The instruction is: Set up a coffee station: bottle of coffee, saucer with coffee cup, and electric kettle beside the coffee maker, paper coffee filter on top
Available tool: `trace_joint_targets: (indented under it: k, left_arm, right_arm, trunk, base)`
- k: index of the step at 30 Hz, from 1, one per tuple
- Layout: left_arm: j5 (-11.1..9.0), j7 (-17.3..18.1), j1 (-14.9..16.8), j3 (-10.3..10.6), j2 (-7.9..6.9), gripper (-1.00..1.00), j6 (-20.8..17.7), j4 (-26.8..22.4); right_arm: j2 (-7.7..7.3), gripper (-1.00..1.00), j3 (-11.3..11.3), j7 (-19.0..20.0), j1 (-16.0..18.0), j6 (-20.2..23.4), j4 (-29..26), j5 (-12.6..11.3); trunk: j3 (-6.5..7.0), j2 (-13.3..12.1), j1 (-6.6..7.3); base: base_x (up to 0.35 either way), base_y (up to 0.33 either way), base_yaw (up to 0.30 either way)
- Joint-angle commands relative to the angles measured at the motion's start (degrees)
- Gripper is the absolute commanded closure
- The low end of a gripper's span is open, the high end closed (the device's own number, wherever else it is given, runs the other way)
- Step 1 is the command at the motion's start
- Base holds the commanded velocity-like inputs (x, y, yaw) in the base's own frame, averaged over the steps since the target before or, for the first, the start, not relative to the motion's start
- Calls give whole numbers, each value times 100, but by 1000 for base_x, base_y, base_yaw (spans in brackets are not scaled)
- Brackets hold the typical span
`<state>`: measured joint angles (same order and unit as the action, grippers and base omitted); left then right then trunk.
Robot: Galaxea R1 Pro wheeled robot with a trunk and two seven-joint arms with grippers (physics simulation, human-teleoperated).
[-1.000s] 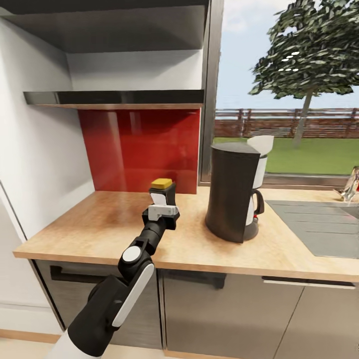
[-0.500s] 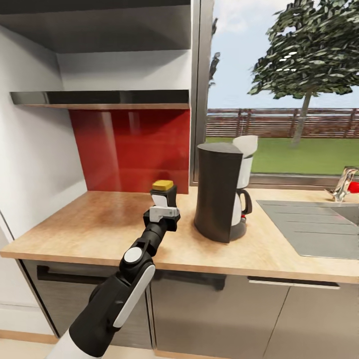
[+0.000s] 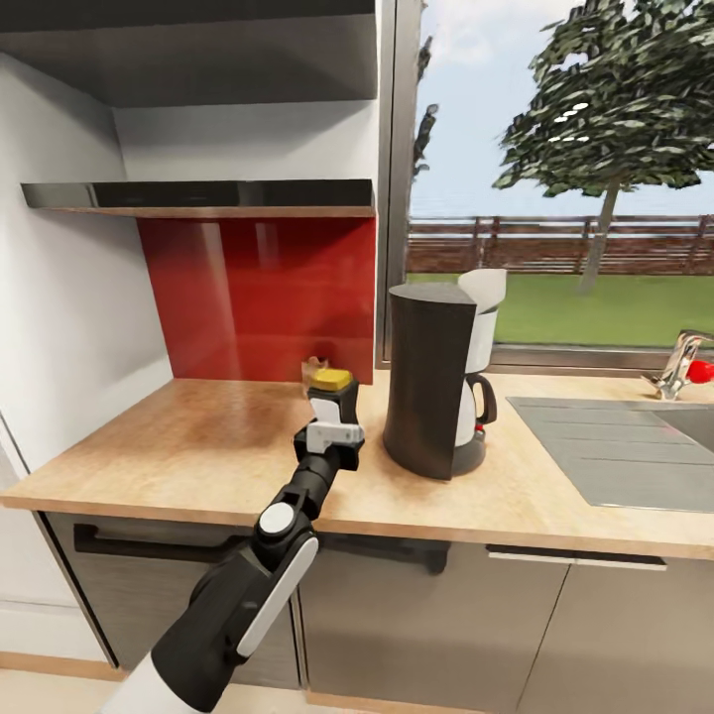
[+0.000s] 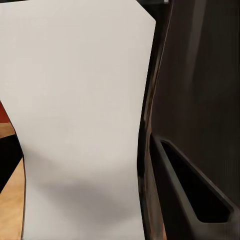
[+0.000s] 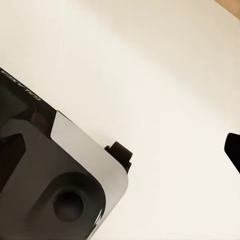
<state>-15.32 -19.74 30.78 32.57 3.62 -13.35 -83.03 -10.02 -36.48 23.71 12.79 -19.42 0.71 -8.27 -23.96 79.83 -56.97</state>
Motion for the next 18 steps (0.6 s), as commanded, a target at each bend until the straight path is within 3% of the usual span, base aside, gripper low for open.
trace_joint_targets:
  k: [1,18]
  left_arm:
    - [-17,-39,7,22,-2,100,3,12]
    - [-15,-38,7,56,-1,100,114,94]
  right_arm:
    - [0,-100,-43,29,5,-18,8,-61]
    - [8,-100,-52,29,5,-18,8,-57]
  trunk:
    - [-6,4,0]
    - [-6,4,0]
  base:
    - [-4,-2,0]
    - [90,0,0]
